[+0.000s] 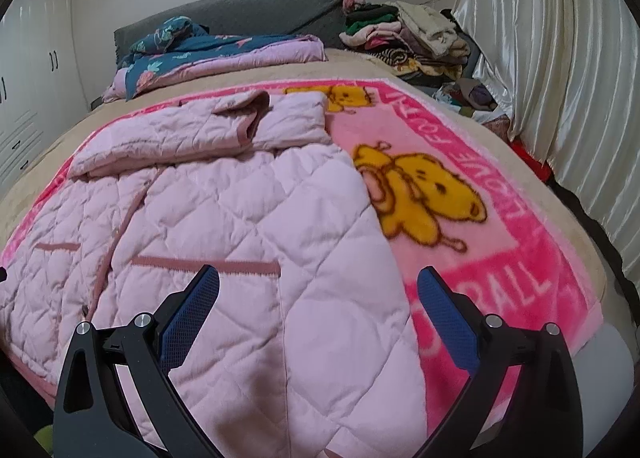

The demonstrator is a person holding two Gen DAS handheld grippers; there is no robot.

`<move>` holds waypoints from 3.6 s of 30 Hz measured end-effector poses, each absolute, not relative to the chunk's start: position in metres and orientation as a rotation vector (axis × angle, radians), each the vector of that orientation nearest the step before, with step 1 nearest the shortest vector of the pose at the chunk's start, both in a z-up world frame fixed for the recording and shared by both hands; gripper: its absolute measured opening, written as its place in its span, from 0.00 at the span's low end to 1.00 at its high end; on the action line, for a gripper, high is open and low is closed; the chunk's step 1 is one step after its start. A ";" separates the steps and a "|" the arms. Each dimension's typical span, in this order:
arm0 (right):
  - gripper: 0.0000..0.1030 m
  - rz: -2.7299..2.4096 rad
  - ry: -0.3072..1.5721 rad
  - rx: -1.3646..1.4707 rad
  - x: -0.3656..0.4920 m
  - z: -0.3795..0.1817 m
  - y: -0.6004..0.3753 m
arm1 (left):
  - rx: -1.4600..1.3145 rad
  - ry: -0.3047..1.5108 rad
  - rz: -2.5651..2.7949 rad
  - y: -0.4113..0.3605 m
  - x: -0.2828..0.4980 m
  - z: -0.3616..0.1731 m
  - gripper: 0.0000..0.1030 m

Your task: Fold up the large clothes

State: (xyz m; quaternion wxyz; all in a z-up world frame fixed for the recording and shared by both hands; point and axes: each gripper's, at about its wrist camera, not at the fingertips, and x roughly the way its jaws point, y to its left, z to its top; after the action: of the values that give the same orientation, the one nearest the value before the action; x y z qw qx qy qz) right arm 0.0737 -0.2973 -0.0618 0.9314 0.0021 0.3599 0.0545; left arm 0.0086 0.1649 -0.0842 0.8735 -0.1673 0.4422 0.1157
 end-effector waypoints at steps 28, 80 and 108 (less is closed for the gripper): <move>0.96 0.173 0.920 0.089 0.044 -0.131 -0.340 | -0.354 1.009 0.155 0.144 0.016 -0.106 0.89; 0.19 0.419 0.559 0.236 0.069 0.012 -0.332 | -0.321 0.684 0.082 0.141 0.017 -0.009 0.15; 0.19 0.348 0.463 0.268 0.162 0.059 -0.319 | -0.309 0.572 0.104 0.165 0.105 0.059 0.15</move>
State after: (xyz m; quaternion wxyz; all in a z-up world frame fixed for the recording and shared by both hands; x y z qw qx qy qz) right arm 0.1619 -0.3190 0.0592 0.9495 0.1318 0.2276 0.1712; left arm 0.1051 0.1645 0.0586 0.9463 -0.1517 0.2810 0.0510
